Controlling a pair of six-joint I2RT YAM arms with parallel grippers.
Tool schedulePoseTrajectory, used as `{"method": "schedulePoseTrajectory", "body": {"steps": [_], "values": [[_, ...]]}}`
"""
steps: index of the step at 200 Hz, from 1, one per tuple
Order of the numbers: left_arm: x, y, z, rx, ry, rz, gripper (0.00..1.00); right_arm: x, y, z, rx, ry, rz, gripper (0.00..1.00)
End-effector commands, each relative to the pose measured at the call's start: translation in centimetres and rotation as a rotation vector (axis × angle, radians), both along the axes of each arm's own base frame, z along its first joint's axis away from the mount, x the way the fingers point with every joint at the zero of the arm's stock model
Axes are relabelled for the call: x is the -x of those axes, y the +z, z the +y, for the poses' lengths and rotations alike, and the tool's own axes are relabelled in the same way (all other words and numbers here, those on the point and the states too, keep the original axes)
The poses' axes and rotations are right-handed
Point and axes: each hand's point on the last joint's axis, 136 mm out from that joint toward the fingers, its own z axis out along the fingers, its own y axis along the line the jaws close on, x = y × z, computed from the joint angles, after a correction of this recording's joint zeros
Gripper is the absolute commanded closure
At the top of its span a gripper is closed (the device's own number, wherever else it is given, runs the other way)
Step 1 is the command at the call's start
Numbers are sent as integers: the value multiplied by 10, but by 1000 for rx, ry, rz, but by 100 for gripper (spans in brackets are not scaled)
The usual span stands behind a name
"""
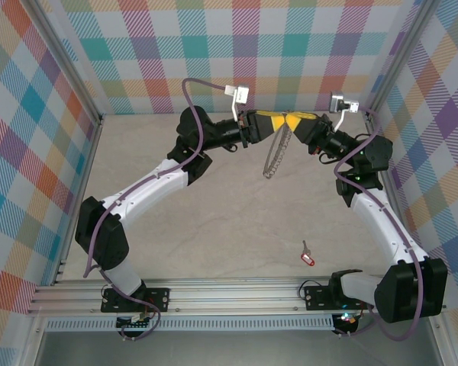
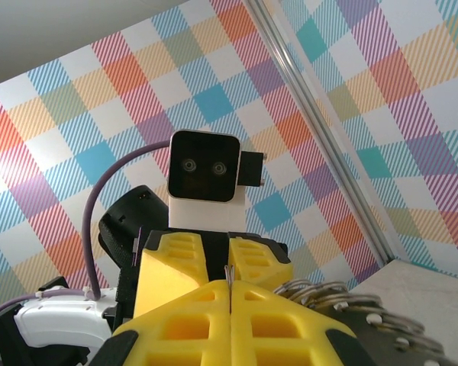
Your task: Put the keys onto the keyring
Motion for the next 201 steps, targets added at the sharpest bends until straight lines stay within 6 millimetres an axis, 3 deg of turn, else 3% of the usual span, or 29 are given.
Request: {"method": "schedulePoseTrajectory", "body": {"steps": [1, 60, 87, 105, 120, 131, 170, 201], "values": [[11, 14, -5, 25, -33, -58, 85, 8, 9, 0, -19, 3, -56, 100], [12, 15, -7, 28, -37, -64, 100, 9, 8, 0, -14, 7, -53, 100], [11, 13, -8, 22, -31, -69, 100, 6, 5, 1, -8, 4, -25, 100], [10, 8, -7, -1, -9, -84, 100, -1, -4, -3, 11, -50, 42, 63], [6, 0, -4, -36, 37, -92, 100, -4, -13, -9, 28, -113, 103, 47], [2, -8, -1, -60, 69, -102, 100, -7, -27, -14, 47, -156, 187, 37], [-11, -33, 20, -127, 183, -93, 100, -7, -86, -37, 124, -324, 466, 30], [-10, -47, 36, -176, 248, -101, 100, -3, -174, -59, 223, -466, 843, 30]]}}
